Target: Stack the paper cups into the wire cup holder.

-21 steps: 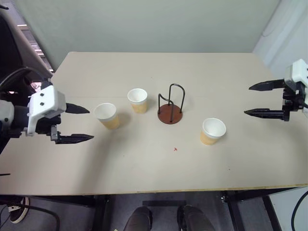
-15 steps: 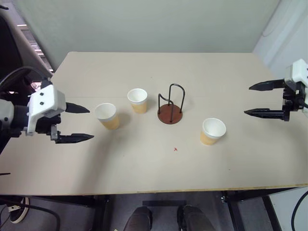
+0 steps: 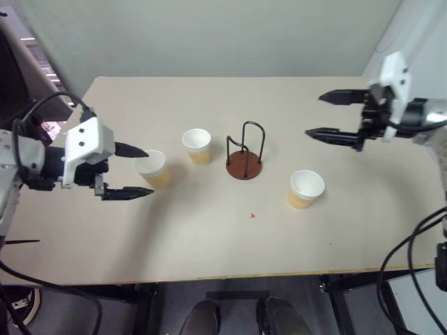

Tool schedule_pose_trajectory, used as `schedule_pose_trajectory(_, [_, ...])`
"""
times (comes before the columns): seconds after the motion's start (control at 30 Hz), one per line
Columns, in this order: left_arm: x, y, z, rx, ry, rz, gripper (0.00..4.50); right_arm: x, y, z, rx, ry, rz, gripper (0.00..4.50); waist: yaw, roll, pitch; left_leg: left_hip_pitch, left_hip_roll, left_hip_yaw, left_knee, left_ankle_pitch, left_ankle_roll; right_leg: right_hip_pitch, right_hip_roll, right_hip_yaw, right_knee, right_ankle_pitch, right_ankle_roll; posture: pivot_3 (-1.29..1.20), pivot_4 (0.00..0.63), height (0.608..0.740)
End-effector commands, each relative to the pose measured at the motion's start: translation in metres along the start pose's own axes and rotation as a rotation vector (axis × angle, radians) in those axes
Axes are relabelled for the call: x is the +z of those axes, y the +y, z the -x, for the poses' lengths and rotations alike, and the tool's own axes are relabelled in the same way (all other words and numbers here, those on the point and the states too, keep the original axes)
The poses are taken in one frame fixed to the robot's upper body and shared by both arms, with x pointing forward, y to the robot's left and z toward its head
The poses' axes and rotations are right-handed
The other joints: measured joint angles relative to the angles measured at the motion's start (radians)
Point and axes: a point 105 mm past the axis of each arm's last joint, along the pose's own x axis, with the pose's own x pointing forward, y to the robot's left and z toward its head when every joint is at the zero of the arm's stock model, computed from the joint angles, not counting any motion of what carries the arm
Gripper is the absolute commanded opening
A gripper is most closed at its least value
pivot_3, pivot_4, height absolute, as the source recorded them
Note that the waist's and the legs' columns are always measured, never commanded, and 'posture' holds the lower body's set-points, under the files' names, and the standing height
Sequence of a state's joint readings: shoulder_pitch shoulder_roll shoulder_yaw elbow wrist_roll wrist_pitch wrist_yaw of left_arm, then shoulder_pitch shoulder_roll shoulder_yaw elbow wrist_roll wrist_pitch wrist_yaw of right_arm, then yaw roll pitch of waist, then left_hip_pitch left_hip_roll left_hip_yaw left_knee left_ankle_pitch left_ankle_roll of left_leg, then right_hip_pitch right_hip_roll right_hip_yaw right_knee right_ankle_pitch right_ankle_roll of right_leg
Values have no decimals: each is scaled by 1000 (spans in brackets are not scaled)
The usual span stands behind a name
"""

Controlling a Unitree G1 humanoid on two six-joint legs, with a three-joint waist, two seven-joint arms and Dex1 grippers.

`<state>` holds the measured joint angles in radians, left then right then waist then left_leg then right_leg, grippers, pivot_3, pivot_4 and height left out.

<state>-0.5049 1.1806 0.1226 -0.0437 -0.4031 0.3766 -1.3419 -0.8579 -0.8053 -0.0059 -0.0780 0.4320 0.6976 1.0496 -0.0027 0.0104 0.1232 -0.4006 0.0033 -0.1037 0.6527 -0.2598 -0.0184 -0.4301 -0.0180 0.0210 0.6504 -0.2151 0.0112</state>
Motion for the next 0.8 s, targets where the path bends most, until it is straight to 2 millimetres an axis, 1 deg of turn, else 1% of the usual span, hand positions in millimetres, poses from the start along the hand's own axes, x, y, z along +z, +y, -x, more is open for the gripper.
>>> schedule_pose_trajectory(0.03, [5,18,-5,108,-26,-40,4446,9,22,-37,7,-45,-39,4500,0,0,0,0,0,0,0,0,0,0,0,0,0,0,0,0,150,740])
schedule_pose_trajectory(0.1, [5,21,-17,125,-52,-40,4446,2,29,-58,-9,-31,-98,4500,-1,1,-1,0,0,0,2,1,0,0,0,0,0,0,0,0,150,740])
schedule_pose_trajectory(0.2, [9,16,-35,114,-88,-23,4446,-9,28,-71,-50,3,-147,4500,3,1,0,-3,0,0,4,2,0,-2,0,0,1,0,1,0,150,740])
schedule_pose_trajectory(0.23, [9,15,-40,117,-97,-21,4446,-12,27,-75,-62,7,-175,4500,6,1,0,-5,0,-1,7,3,-2,-2,0,-2,0,1,1,0,150,740])
schedule_pose_trajectory(0.27, [11,14,-46,123,-114,-11,4446,-16,27,-81,-71,19,-189,4500,7,1,0,-8,0,-2,11,6,-8,-3,0,-3,0,1,1,0,150,740])
schedule_pose_trajectory(0.33, [13,10,-54,127,-134,3,4446,-24,26,-92,-96,44,-215,4500,7,0,-1,-9,0,-2,12,6,-8,-3,0,-2,-3,2,3,0,150,740])
schedule_pose_trajectory(0.4, [17,6,-59,117,-151,14,4446,-32,25,-102,-119,66,-232,4500,7,0,-1,-10,-1,-1,12,6,-7,-3,0,-1,-5,3,5,0,150,740])
schedule_pose_trajectory(0.53, [21,2,-59,115,-158,20,4446,-39,26,-113,-130,83,-238,4500,7,1,-1,-13,-1,-1,11,6,-8,-8,0,-1,-4,3,5,0,150,740])
schedule_pose_trajectory(0.63, [22,3,-55,125,-151,21,4500,-43,26,-117,-132,87,-237,3892,7,0,-1,-14,-1,-1,11,6,-8,-8,0,-1,-4,3,5,0,150,740])
schedule_pose_trajectory(0.8, [21,5,-50,135,-142,23,4500,-38,24,-117,-124,65,-240,2122,7,1,-1,-14,-1,-1,11,7,-9,-8,0,-1,-4,3,5,0,150,740])
